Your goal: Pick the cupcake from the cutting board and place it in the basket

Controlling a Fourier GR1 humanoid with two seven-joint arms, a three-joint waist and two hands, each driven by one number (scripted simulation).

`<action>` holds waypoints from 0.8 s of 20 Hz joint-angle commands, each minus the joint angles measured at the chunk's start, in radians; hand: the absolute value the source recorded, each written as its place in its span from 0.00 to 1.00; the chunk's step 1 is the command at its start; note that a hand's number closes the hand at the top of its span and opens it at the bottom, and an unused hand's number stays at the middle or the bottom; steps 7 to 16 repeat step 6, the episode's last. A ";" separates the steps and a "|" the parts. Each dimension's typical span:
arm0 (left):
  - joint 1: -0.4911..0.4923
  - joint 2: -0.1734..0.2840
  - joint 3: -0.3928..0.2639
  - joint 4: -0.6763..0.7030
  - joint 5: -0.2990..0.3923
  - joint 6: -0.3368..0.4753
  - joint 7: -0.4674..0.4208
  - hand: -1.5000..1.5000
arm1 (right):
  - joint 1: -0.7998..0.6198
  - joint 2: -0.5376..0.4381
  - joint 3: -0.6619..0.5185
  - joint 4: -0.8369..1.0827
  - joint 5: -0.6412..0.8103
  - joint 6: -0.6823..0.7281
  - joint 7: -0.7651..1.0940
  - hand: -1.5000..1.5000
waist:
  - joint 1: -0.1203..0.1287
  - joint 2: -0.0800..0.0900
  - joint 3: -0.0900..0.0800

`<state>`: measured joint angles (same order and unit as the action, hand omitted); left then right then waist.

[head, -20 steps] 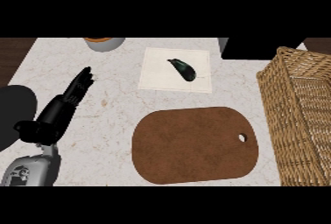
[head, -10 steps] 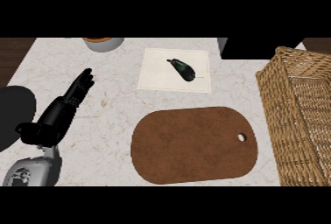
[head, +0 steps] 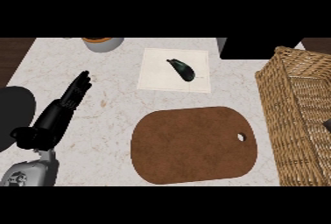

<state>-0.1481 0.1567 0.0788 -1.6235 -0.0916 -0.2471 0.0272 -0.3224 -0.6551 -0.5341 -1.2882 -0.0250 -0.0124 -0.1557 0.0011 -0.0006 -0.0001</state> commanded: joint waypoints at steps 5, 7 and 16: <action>0.005 0.029 0.037 0.006 0.037 -0.033 -0.004 0.50 | -0.013 -0.103 -0.173 0.169 -0.204 0.140 0.081 0.00 | -0.001 0.001 0.001; -0.042 -0.004 0.018 0.076 0.004 0.003 -0.030 0.50 | 0.004 -0.121 -0.175 0.133 -0.224 0.167 0.142 0.00 | -0.010 0.001 0.000; -0.042 -0.004 0.018 0.076 0.004 0.003 -0.030 0.50 | 0.004 -0.121 -0.175 0.133 -0.224 0.167 0.142 0.00 | -0.010 0.001 0.000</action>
